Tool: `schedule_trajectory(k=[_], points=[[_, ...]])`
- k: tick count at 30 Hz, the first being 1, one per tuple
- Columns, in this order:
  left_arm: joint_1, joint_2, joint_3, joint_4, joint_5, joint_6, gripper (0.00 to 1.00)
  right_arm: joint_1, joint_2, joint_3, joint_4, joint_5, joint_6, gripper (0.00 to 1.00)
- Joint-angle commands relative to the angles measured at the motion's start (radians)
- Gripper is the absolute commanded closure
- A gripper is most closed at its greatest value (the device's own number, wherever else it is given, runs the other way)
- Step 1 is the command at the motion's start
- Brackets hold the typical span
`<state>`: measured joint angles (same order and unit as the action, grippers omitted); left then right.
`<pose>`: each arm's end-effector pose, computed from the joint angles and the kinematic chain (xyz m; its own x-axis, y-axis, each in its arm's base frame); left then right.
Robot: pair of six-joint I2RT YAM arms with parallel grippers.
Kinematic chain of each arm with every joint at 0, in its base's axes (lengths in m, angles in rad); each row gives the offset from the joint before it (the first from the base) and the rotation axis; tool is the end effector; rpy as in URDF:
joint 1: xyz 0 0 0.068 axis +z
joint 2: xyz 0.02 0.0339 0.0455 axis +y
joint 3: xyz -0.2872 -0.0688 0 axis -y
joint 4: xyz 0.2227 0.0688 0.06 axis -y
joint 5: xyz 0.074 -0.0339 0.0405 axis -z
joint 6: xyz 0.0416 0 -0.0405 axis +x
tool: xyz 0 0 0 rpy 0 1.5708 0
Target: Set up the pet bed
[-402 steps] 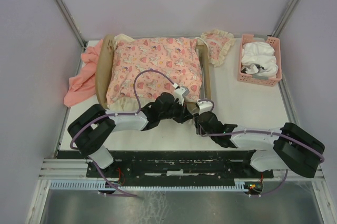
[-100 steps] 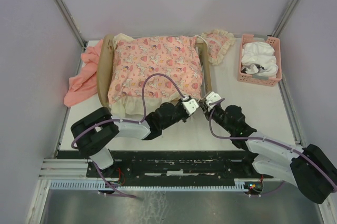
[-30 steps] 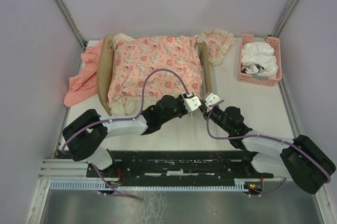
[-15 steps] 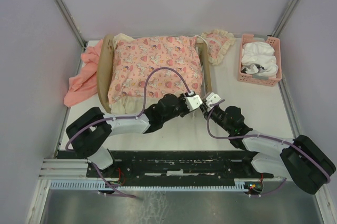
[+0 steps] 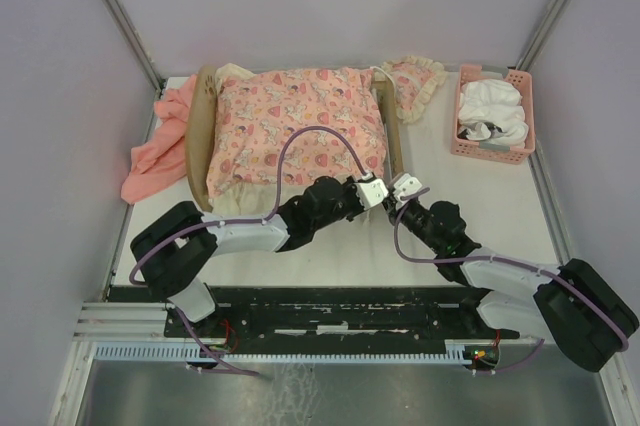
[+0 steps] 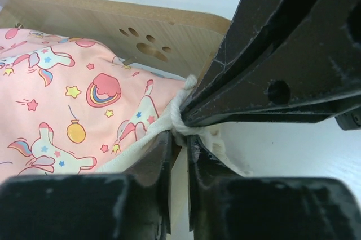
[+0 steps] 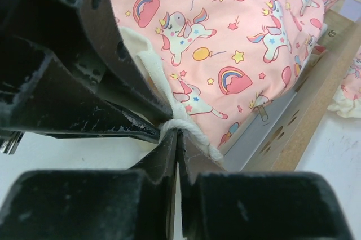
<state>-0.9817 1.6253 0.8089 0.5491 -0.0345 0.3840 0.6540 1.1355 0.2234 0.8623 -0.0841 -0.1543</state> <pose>0.1920 -0.2847 0.2486 0.1683 0.4220 -0.8908 0.8083 0.4582 0.3698 0.1550 0.1232 0.2288 0.0644 -0.1436 -0.9875 -0.6709 0.7264 -0.1494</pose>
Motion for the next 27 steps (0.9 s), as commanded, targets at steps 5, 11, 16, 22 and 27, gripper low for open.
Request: schedule_trajectory(k=[5, 11, 16, 22, 27], points=[[-0.002, 0.027, 0.038, 0.021, -0.009, -0.078, 0.97, 0.006, -0.106, 0.028, -0.149, 0.007, 0.159, 0.73], [-0.002, 0.010, -0.009, 0.069, -0.029, -0.144, 0.97, 0.007, -0.319, 0.016, -0.398, 0.135, 0.293, 0.60], [-0.003, -0.018, -0.030, 0.081, -0.027, -0.202, 0.97, 0.007, -0.425, -0.070, -0.409, 0.133, 0.342, 0.57], [-0.003, -0.026, -0.037, 0.095, -0.017, -0.287, 0.97, 0.016, -0.325, -0.121, -0.268, 0.124, 0.369, 0.52], [-0.002, -0.024, -0.048, 0.111, -0.016, -0.320, 0.97, 0.074, -0.166, -0.106, -0.126, 0.185, 0.353, 0.49]])
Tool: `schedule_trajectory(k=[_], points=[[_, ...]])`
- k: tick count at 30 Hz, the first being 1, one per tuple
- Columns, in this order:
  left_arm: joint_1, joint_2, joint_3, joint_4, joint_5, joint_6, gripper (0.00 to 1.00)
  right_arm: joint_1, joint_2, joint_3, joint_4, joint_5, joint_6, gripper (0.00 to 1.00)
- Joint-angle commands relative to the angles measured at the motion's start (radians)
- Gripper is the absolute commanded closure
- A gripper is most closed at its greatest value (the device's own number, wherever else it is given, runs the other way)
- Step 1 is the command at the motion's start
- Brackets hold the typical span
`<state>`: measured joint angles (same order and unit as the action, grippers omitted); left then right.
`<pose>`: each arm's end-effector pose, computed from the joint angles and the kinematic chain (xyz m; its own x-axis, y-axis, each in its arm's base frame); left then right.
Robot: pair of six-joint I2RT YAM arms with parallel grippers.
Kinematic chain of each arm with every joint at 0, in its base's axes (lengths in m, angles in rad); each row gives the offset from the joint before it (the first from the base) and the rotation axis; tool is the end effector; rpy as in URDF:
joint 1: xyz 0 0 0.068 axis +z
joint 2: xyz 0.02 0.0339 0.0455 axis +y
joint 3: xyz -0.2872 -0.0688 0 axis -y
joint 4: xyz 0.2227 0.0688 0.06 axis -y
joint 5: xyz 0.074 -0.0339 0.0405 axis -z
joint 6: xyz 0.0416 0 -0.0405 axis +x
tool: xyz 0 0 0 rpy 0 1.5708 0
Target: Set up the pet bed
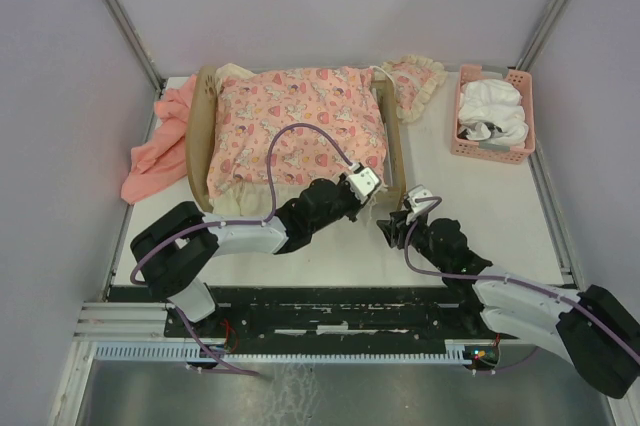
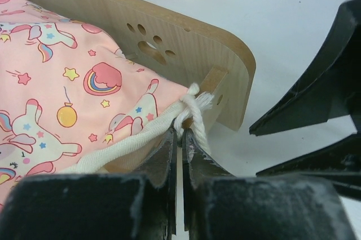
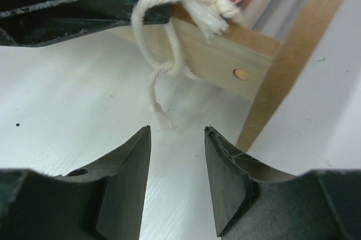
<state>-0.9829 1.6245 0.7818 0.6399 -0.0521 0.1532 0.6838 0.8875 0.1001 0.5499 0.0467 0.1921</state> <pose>0.1912 -0.2830 0.2507 0.0121 0.2566 -0.9664 0.8103 0.5637 0.1598 0.1180 0.0937 0.1936 -0.2928 0.0074 -0.9561 -0.5501 0.8166 0.1748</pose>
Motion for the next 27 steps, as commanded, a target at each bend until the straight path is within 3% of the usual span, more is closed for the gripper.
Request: schedule_trajectory(k=[1, 7, 17, 19, 22, 23, 27], points=[[-0.002, -0.023, -0.022, 0.023, 0.003, -0.092, 0.97, 0.065, 0.113, 0.024, 0.206, 0.070, -0.003, 0.48], [-0.001, -0.026, -0.027, 0.036, 0.000, -0.110, 0.97, 0.160, 0.301, 0.048, 0.356, 0.167, -0.035, 0.47], [-0.001, -0.034, -0.038, 0.055, 0.018, -0.143, 0.97, 0.178, 0.465, 0.089, 0.508, 0.280, -0.113, 0.48], [-0.001, -0.041, -0.042, 0.056, 0.012, -0.151, 0.97, 0.177, 0.479, 0.097, 0.506, 0.271, -0.127, 0.58], [-0.002, -0.050, -0.047, 0.051, 0.012, -0.161, 0.97, 0.178, 0.462, 0.076, 0.505, 0.263, -0.108, 0.92], [-0.001, -0.055, -0.048, 0.040, 0.012, -0.164, 0.97, 0.178, 0.442, 0.064, 0.496, 0.274, -0.096, 0.97], [-0.001, -0.077, -0.076, -0.002, 0.007, -0.172, 0.97, 0.177, 0.288, 0.050, 0.315, 0.303, -0.082, 0.98]])
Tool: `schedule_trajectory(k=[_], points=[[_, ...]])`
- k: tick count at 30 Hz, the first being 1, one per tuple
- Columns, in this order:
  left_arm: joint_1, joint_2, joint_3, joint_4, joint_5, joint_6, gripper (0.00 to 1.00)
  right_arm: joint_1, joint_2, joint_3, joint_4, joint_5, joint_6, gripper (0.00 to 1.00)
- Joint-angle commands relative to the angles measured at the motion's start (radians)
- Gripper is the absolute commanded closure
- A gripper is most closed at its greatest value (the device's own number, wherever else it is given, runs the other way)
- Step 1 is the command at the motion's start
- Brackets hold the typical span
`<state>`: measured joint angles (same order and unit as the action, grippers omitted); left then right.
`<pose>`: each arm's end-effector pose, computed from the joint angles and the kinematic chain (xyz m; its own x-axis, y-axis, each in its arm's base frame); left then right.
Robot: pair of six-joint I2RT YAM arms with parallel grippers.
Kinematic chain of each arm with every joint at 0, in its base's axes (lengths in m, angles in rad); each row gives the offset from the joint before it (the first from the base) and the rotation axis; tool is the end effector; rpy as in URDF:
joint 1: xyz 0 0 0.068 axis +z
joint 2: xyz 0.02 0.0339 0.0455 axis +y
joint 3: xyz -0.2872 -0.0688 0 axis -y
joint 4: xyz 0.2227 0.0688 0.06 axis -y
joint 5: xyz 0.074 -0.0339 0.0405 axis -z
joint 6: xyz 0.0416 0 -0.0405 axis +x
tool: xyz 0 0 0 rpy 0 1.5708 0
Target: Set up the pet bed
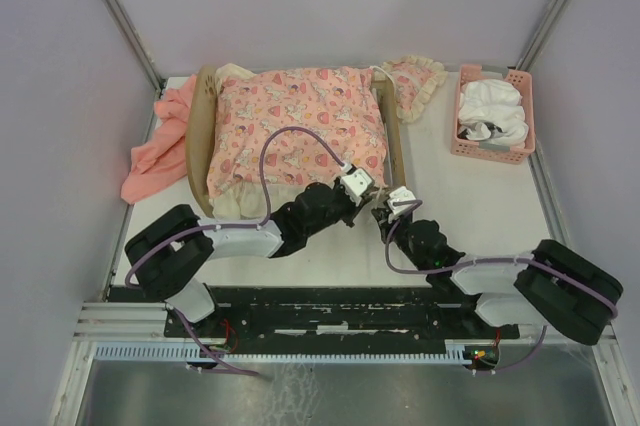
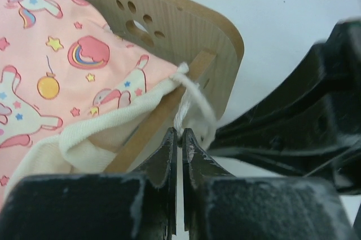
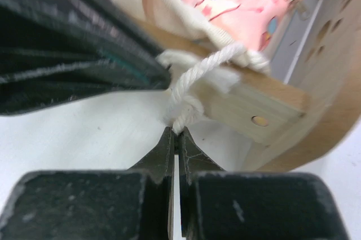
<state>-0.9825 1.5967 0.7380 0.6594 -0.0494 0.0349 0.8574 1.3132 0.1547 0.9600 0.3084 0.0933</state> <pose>0.1857 -0.2747 0.2483 -0.0818 0.1853 -0.9793 0.8074 0.5884 0.0440 0.1420 0.1448 0.1888 -0.1775 -0.0694 -0.9817 -0.5114 0.8587 0.0317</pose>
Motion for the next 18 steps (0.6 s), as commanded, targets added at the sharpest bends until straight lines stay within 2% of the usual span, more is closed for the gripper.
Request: schedule_trajectory(k=[1, 6, 9, 18], points=[[-0.001, -0.053, -0.048, -0.016, 0.001, -0.064, 0.97, 0.003, -0.186, 0.003, -0.161, 0.050, 0.018, 0.98], [-0.005, -0.062, -0.110, -0.005, -0.024, -0.090, 0.97, 0.002, -0.367, 0.026, -0.402, 0.122, 0.040, 0.98], [-0.006, -0.068, -0.141, 0.000, -0.059, -0.084, 0.97, 0.001, -0.406, 0.042, -0.509, 0.185, 0.059, 0.98], [-0.006, -0.056, -0.176, 0.018, -0.181, -0.078, 0.97, -0.017, -0.448, 0.088, -0.603, 0.275, 0.144, 0.98]])
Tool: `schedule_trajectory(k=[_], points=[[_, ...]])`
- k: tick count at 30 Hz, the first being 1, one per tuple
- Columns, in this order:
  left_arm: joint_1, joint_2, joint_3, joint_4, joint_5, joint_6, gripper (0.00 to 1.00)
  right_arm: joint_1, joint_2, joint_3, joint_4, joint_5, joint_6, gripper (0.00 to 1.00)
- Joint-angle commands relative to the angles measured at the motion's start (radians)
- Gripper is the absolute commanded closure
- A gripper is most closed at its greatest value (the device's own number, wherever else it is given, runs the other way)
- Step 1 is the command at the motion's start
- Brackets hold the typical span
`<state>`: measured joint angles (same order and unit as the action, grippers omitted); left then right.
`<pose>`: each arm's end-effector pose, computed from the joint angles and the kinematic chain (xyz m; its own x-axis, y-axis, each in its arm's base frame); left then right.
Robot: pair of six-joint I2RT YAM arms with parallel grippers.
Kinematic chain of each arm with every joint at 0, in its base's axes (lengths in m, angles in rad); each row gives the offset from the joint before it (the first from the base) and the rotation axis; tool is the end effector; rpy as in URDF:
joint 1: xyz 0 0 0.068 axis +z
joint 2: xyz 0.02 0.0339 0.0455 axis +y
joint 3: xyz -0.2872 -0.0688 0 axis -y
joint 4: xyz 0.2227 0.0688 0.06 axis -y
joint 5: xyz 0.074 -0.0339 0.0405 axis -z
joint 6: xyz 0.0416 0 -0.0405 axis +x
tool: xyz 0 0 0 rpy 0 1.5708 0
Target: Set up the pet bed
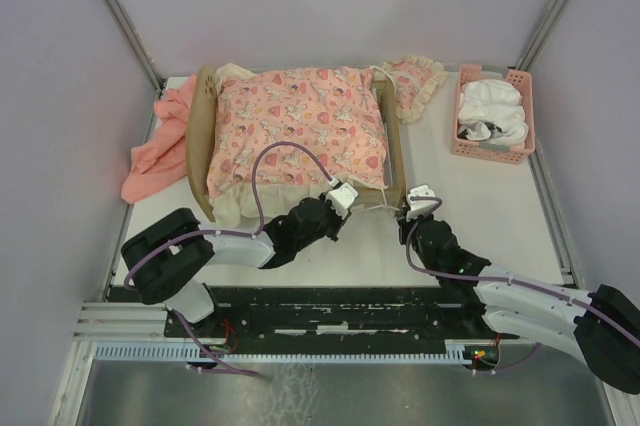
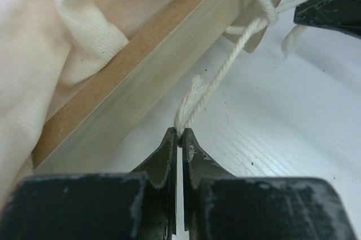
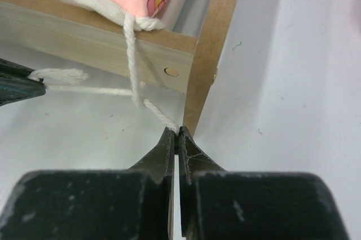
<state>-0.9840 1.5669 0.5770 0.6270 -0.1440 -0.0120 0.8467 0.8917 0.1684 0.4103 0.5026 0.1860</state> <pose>0.1705 -0.2456 0.2066 -0.2055 0.2877 -0.9354 0.7474 0.6632 0.0397 0.1153 0.1001 0.2006 -0.2657 -0.0558 -0.9624 -0.3090 0.9506 0.0302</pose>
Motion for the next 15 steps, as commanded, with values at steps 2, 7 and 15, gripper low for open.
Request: schedule_trajectory(k=[2, 7, 15], points=[[-0.004, -0.016, -0.016, 0.051, -0.114, -0.032, 0.97, -0.010, -0.035, 0.098, -0.080, 0.115, 0.050, 0.98], [-0.006, 0.002, -0.027, 0.082, -0.166, -0.054, 0.97, -0.048, -0.040, 0.139, -0.118, 0.118, 0.031, 0.98], [-0.007, 0.024, -0.031, 0.101, -0.241, -0.064, 0.97, -0.133, -0.086, 0.128, -0.145, 0.166, 0.095, 0.98]])
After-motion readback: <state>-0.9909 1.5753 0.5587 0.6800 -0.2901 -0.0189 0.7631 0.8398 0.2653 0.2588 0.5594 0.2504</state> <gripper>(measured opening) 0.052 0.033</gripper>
